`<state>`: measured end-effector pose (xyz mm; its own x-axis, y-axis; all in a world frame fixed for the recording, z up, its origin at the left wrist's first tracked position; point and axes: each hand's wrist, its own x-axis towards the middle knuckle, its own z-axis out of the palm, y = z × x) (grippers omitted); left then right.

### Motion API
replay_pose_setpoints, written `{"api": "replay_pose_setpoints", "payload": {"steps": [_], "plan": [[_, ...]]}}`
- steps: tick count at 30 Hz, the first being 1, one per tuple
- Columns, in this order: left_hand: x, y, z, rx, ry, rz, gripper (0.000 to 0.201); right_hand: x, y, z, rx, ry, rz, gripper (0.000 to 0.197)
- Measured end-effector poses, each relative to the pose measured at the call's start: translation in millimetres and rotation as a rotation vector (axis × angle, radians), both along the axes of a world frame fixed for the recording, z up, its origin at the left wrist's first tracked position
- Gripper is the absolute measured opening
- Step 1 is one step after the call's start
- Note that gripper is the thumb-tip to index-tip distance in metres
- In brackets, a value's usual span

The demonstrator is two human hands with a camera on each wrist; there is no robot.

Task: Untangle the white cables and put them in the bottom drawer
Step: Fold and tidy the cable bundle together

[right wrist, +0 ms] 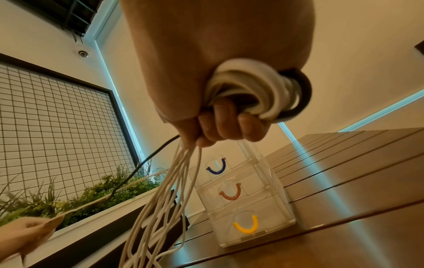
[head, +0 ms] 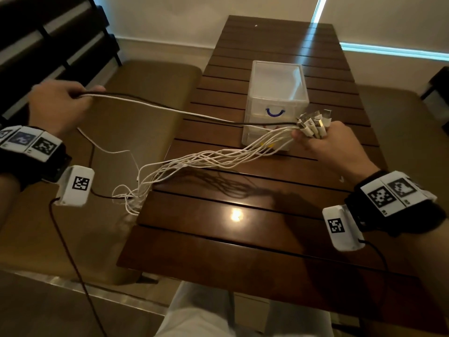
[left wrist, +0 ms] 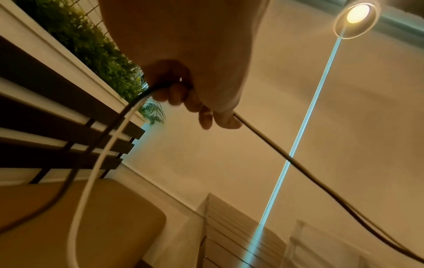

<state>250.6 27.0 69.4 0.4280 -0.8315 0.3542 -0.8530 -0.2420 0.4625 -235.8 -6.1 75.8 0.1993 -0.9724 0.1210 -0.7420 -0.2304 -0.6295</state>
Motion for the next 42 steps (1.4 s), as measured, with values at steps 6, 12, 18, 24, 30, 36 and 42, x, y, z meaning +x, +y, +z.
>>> {"api": "replay_pose_setpoints", "payload": {"steps": [6,12,18,24,30,36,42], "plan": [[0,14,-25,0.812,-0.155,-0.112,0.063,-5,-5,-15,0.016,0.0,-0.035,0.023],[-35,1,-23,0.78,-0.244,-0.231,0.06,9,0,-18,0.052,-0.022,-0.049,0.022],[-135,-11,-5,0.572,-0.255,-0.623,0.08,28,11,-18,0.05,-0.042,0.034,0.022],[-251,-4,-10,0.325,0.148,-1.04,0.087,47,26,-8,0.045,-0.115,0.16,0.02],[-256,-3,-26,0.226,0.3,-0.869,0.024,42,34,0,0.138,-0.312,0.208,0.015],[-239,22,-27,0.176,0.428,-0.83,0.038,57,41,-8,0.323,-0.744,0.14,0.032],[-255,38,-31,0.093,0.434,-0.753,0.044,80,44,-13,0.354,-0.86,0.088,0.047]]}}
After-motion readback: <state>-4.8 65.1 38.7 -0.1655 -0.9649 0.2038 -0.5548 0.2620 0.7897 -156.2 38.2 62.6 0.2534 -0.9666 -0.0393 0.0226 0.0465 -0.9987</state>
